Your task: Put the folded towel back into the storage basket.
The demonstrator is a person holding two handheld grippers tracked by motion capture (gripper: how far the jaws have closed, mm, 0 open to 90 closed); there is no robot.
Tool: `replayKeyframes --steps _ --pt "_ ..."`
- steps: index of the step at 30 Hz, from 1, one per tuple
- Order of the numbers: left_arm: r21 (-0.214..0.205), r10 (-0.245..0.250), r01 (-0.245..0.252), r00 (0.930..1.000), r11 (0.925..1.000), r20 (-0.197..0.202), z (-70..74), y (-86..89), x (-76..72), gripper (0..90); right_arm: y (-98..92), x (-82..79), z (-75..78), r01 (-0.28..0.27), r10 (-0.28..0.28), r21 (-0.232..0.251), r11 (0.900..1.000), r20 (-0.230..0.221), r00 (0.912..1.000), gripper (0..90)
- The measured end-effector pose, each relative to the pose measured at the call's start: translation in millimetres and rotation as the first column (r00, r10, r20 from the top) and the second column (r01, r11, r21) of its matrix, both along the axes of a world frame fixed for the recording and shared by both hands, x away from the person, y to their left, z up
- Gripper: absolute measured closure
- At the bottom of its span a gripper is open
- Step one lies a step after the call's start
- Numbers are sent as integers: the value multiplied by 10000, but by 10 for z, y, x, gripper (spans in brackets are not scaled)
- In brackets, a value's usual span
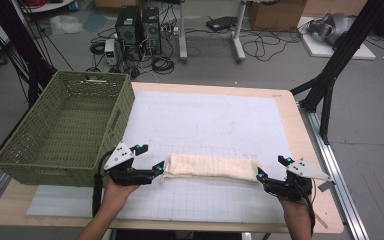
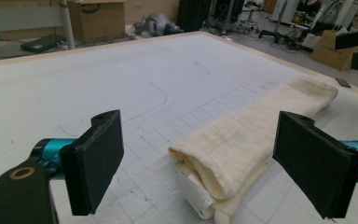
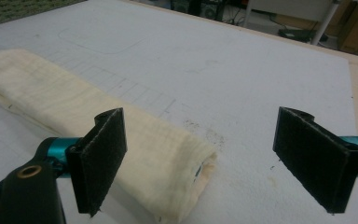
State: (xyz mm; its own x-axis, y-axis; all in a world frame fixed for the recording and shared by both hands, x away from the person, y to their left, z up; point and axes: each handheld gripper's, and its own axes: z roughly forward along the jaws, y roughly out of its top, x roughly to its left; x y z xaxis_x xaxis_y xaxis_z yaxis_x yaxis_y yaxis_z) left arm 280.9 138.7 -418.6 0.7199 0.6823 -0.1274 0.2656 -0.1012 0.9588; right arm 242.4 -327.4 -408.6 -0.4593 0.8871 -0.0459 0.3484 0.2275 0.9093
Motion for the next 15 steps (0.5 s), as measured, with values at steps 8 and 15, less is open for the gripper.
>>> replayKeyframes --steps 8,15 --pt "182 -179 189 9985 9997 -515 -51 -78 55 170 -13 0 -1 40 -40 11 10000 -18 10000 159" --pt "188 -270 293 9933 9994 -1127 -65 -143 166 172 -1 1 0 8 -8 12 10000 -43 10000 159"
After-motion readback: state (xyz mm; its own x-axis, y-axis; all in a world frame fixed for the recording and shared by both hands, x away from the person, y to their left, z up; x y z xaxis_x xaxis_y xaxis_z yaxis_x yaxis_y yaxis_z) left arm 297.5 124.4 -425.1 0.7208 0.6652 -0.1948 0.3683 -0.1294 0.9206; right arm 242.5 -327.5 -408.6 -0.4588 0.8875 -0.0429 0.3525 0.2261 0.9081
